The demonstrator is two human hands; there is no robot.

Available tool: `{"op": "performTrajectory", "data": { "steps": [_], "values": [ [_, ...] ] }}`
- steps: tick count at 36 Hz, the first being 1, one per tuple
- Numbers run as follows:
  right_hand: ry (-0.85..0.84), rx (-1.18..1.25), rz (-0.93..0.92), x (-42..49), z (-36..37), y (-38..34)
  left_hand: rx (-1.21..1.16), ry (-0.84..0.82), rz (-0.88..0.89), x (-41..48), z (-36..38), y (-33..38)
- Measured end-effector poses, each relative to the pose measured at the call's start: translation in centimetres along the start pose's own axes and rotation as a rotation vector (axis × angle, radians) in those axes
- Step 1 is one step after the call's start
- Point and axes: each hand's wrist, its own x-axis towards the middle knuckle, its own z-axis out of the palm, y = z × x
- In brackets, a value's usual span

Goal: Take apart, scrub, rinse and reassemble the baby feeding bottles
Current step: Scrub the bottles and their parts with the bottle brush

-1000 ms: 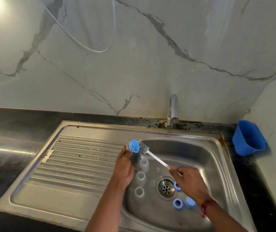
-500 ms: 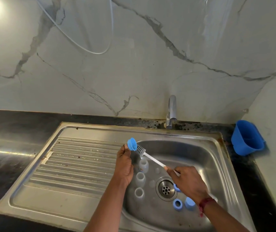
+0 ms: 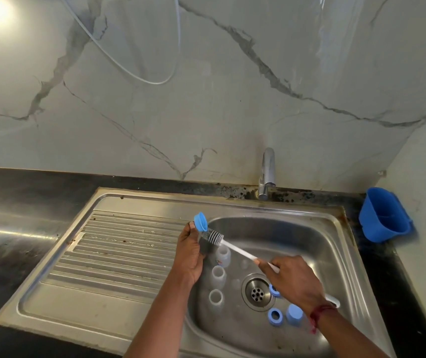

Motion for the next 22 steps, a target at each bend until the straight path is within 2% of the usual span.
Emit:
{"op": "performTrajectory", "data": {
  "steps": [14,22],
  "values": [
    [0.053,0.129,-0.033,-0.9,0.5,0.5,0.051,0.038,-0.011,0.4,0.5,0.3],
    [0.130,0.167,-0.056,-1.2,0.9,0.4,-0.198,0.002,-0.170,0.4,0.7,-0.1]
  ]
}}
